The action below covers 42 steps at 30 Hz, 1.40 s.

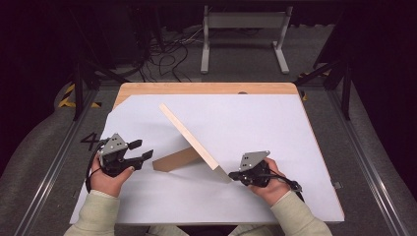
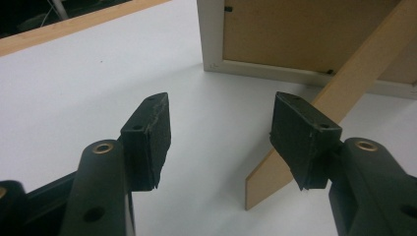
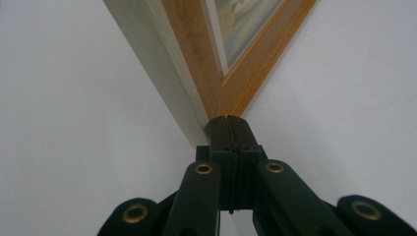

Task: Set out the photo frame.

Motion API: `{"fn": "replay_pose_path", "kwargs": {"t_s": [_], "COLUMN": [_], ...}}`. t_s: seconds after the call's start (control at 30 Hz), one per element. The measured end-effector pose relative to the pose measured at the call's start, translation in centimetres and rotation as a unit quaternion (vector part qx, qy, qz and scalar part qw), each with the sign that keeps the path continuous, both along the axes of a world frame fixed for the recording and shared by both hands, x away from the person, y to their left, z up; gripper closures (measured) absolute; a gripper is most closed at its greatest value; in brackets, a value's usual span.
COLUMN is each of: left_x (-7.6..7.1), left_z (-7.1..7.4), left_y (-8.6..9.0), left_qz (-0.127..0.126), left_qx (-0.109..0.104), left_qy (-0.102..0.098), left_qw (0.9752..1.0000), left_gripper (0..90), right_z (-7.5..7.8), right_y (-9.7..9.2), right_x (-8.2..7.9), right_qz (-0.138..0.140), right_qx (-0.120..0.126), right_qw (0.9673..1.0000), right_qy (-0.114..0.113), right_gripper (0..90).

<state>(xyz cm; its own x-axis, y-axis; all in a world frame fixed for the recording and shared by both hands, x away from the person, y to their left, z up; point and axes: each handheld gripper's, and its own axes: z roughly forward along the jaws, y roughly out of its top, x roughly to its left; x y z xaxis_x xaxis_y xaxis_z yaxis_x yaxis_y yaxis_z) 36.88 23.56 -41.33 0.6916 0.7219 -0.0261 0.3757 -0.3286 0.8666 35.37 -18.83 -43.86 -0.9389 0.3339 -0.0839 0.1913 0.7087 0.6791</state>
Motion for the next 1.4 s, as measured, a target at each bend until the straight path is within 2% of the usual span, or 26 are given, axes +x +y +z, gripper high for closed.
{"fn": "replay_pose_path", "kwargs": {"t_s": [0.07, 0.17, 0.37, 0.4, 0.73, 1.17, 1.4], "left_x": [0.0, 0.0, 0.0, 0.0, 0.0, 0.1, 0.1], "left_z": [0.0, 0.0, 0.0, 0.0, -0.1, -0.1, -0.1], "left_y": [0.0, 0.0, 0.0, 0.0, -0.1, 0.0, -0.1], "left_qz": [0.0, -0.001, -0.001, 0.001, -0.001, -0.003, -0.001], "left_qx": [-0.001, -0.001, -0.001, -0.002, -0.002, 0.002, -0.001], "left_qy": [0.0, -0.002, -0.002, 0.0, 0.002, -0.001, 0.0], "left_qw": [1.0, 1.0, 1.0, 1.0, 1.0, 1.0, 1.0], "left_gripper": [40.6, 40.6, 40.6, 40.6, 40.6, 40.6, 40.6], "right_z": [0.0, 0.0, 0.1, 0.1, 0.0, -0.2, -0.3], "right_y": [0.2, 1.0, 1.8, 2.0, 3.0, 4.4, 4.9], "right_x": [-0.2, -0.8, -1.3, -1.5, -2.1, -2.9, -3.2], "right_qz": [0.005, 0.03, 0.044, 0.055, 0.076, 0.111, 0.117], "right_qx": [-0.002, -0.006, -0.003, -0.005, -0.001, 0.004, 0.006], "right_qw": [1.0, 0.9995, 0.999, 0.9985, 0.997, 0.9936, 0.9928], "right_qy": [0.001, 0.001, 0.006, 0.005, 0.012, 0.02, 0.024], "right_gripper": [90.0, 90.0, 90.0, 90.0, 90.0, 90.0, 90.0]}}
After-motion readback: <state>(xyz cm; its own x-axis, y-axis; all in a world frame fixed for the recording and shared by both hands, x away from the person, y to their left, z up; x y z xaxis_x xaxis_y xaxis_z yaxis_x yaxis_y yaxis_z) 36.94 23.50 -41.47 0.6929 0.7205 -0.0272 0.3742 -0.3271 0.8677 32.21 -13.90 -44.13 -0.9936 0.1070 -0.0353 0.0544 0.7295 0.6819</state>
